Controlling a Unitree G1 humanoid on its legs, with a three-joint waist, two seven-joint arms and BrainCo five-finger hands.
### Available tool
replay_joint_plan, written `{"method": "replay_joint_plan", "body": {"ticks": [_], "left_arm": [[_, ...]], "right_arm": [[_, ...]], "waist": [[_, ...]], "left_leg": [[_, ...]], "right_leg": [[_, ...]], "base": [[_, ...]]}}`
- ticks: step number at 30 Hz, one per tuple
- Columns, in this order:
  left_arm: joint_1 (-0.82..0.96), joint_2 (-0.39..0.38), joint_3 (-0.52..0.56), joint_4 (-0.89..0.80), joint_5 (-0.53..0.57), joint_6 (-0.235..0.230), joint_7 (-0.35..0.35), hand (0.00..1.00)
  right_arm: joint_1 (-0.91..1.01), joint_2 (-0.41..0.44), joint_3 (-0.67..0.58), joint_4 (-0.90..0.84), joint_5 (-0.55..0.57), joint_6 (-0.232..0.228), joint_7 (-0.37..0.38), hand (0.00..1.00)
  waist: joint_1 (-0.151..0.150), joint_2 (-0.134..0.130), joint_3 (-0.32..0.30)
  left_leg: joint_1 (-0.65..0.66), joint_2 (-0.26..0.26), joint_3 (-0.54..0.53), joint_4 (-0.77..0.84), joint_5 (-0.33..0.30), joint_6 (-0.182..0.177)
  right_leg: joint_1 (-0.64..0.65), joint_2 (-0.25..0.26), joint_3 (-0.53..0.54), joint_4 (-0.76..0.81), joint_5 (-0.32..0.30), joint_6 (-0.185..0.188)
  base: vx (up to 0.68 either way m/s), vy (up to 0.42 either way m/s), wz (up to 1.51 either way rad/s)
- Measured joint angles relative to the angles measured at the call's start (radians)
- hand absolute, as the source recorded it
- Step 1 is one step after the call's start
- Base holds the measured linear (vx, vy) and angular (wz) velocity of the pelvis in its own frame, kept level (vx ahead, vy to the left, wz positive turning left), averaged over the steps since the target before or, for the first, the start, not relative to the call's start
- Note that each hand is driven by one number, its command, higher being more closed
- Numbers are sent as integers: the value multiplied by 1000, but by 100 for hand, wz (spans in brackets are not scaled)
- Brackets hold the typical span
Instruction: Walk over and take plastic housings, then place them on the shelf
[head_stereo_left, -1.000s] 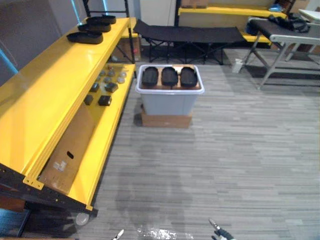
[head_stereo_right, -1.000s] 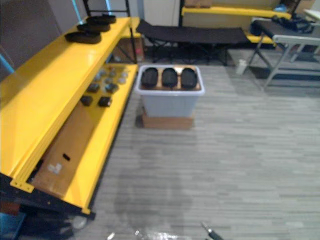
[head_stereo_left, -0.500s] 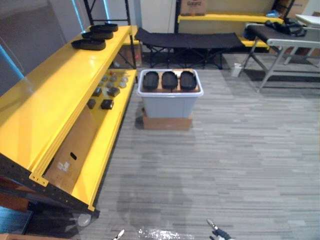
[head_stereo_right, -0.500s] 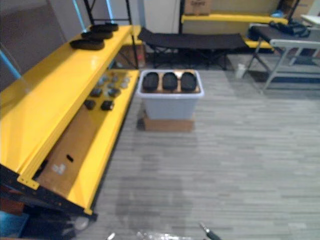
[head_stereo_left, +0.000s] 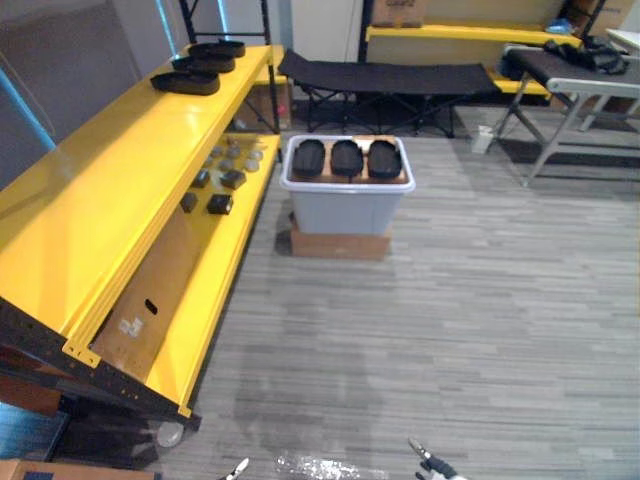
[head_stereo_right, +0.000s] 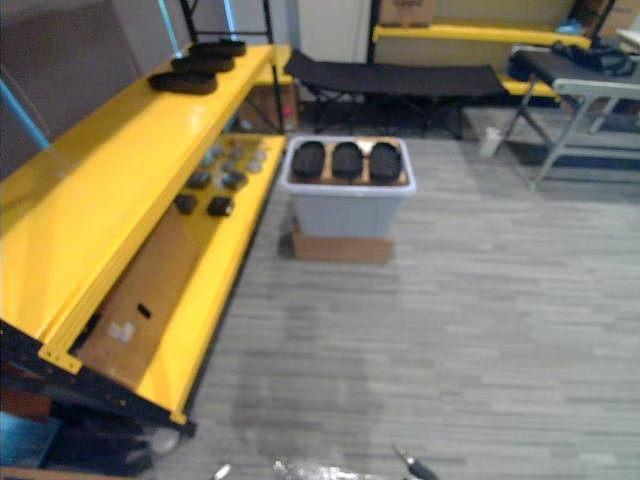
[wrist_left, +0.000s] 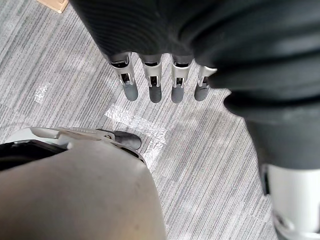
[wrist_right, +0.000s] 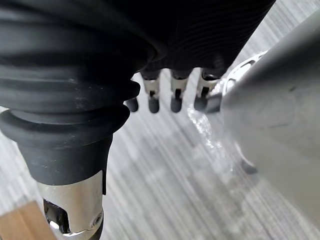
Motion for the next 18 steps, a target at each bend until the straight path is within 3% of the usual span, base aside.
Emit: {"method": "replay_joint_plan", "body": {"ticks": [6, 9, 12, 15, 17, 18], "left_arm": [[2, 2, 0, 1, 7, -9, 0, 0], [1, 2, -5, 1, 11, -9, 0, 0], [-8, 15, -41, -1, 10, -9, 0, 0], [-24, 37, -36, 8, 11, -8, -1, 0], [-26, 32, -13, 19, 12, -8, 1, 0], [-25, 25, 14, 19, 13, -11, 1, 0]], "right_arm": [[4, -1, 3, -1, 0, -5, -4, 0], [10, -10, -6, -7, 4, -33, -1, 0], [17, -9, -7, -30, 48, -86, 7, 0], [51, 12, -27, -29, 52, -107, 33, 0], [79, 14, -57, -28, 42, -118, 45, 0], [100, 19, -72, -28, 33, -120, 49, 0]], "waist": [[-3, -10, 6], [-9, 2, 19], [-13, 12, 56], [-19, -27, 71], [-20, -27, 74], [-20, -28, 73]], "left_leg": [[17, -2, 18, -1, -3, 1], [16, -2, 28, 0, -20, 14], [37, 8, 37, 0, -29, 31], [43, 24, 14, 0, -37, 37], [51, 35, 14, 1, -48, 26], [57, 35, 17, 1, -58, 12]], "right_leg": [[-3, -6, 18, 20, -3, 1], [-97, -40, 26, 220, -63, 18], [-237, -67, 37, 493, -98, -2], [-296, -33, 61, 457, -130, -14], [-328, -11, 52, 383, -109, -10], [-342, -6, 50, 328, -68, -18]], "base": [[-18, 4, -8], [-64, 90, -15], [-147, 101, -17], [-185, 25, 15], [-168, -1, 7], [-89, -5, -1]]}}
